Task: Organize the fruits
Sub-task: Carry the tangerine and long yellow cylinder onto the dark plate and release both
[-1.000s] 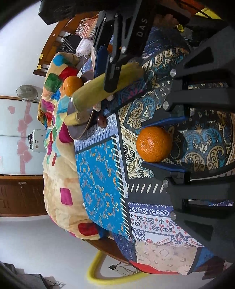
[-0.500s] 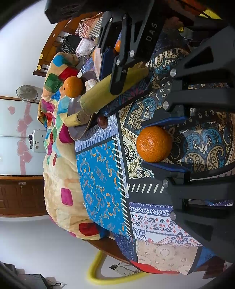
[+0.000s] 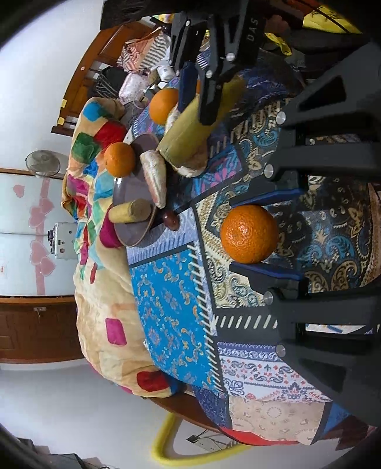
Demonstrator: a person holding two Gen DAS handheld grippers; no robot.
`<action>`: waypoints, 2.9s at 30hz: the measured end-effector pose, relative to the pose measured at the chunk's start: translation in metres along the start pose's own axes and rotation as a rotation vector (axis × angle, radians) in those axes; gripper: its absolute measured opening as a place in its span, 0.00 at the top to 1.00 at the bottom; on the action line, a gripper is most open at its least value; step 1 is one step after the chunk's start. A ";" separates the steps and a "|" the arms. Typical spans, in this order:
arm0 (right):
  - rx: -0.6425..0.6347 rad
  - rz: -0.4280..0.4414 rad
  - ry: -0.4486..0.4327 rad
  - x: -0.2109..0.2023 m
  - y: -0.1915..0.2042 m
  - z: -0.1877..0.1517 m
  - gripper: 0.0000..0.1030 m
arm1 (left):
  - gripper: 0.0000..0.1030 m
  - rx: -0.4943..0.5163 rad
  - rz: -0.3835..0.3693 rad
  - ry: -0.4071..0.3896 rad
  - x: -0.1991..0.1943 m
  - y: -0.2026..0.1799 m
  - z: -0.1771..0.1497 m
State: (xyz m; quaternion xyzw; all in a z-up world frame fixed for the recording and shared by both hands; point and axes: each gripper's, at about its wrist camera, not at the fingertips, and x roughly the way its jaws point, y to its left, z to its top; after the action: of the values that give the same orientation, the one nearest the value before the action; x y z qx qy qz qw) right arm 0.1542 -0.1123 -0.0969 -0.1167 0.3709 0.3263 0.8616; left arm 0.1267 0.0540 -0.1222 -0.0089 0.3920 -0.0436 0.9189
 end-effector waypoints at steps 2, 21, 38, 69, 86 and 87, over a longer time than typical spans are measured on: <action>0.000 0.011 0.031 0.003 0.000 -0.007 0.67 | 0.65 0.001 -0.001 0.009 0.001 -0.001 -0.003; -0.048 0.000 0.054 0.020 0.014 -0.008 0.65 | 0.65 -0.020 0.005 0.019 0.011 0.004 0.002; 0.021 -0.107 -0.168 -0.041 -0.040 0.050 0.65 | 0.65 0.031 0.008 -0.104 0.007 -0.022 0.086; -0.062 -0.115 0.045 0.068 -0.085 0.107 0.65 | 0.65 0.028 0.025 0.101 0.150 -0.003 0.149; -0.051 -0.114 0.068 0.079 -0.077 0.110 0.65 | 0.50 0.057 0.007 0.107 0.140 -0.014 0.146; -0.038 -0.104 0.069 0.076 -0.079 0.109 0.65 | 0.50 0.055 0.004 0.104 0.138 -0.013 0.146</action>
State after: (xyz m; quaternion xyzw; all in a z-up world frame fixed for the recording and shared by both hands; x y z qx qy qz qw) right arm 0.3064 -0.0877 -0.0784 -0.1635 0.3874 0.2841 0.8617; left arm 0.3259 0.0261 -0.1193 0.0193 0.4377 -0.0527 0.8974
